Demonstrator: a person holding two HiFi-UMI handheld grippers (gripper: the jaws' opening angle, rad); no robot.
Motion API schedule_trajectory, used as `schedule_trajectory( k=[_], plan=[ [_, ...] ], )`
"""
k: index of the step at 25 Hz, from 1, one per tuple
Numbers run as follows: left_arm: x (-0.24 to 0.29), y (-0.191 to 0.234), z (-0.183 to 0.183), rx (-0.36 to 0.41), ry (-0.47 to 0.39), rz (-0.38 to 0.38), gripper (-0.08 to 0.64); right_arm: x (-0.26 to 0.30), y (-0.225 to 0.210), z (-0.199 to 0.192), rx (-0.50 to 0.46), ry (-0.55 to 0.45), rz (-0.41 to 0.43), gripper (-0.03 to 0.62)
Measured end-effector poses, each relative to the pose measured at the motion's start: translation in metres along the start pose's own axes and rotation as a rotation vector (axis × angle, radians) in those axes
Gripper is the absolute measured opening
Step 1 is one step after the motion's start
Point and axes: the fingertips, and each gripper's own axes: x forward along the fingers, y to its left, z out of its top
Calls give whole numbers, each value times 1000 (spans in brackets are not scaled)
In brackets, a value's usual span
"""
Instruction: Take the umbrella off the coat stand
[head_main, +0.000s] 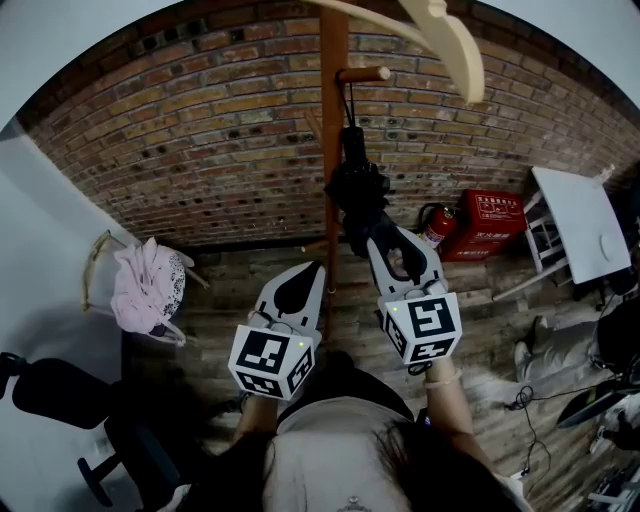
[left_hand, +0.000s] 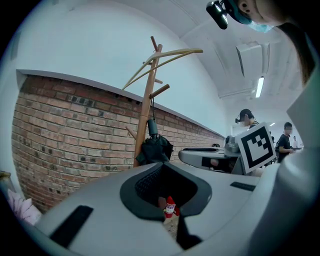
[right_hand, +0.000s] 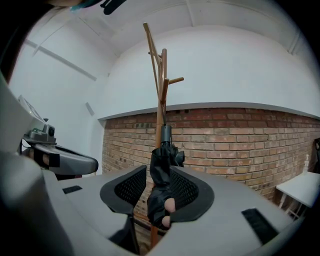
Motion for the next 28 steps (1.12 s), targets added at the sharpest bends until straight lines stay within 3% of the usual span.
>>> schedule_trajectory(
  k=[11,28],
  plan=[
    [14,10,-3,-3,8,19,9,24,-5,-16,-41,70,33,259],
    [28,29,-3,-12,10,62,9,60,-14,-28,-70,128,59,302]
  ],
)
